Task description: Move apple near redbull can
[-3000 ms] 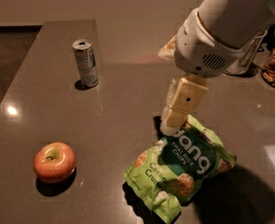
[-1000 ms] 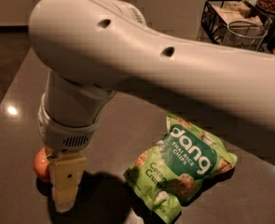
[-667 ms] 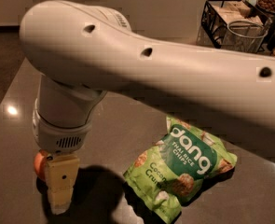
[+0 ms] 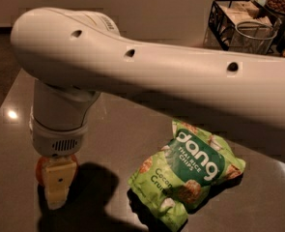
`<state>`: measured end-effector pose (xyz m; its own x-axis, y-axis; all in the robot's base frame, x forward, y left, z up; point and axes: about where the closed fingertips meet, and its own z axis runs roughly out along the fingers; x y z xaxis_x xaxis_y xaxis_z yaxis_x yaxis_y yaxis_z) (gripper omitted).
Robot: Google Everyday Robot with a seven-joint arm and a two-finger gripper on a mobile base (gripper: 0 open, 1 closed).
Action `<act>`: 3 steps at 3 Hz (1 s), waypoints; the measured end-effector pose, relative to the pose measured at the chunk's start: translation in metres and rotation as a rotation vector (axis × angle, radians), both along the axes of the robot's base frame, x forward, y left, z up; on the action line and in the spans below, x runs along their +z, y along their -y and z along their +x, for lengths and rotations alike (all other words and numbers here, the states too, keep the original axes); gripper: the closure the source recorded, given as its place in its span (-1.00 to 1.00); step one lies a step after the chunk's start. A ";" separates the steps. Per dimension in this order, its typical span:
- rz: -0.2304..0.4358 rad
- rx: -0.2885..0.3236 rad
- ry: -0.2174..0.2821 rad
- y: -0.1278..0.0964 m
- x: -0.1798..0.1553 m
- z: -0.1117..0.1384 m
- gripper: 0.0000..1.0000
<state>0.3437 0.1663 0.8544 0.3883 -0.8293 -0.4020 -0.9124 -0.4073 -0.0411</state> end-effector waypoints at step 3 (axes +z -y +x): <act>0.002 -0.211 -0.007 0.027 0.029 0.079 0.83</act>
Offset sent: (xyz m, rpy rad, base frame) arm 0.0767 -0.0307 0.0262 0.0306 0.0320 -0.2028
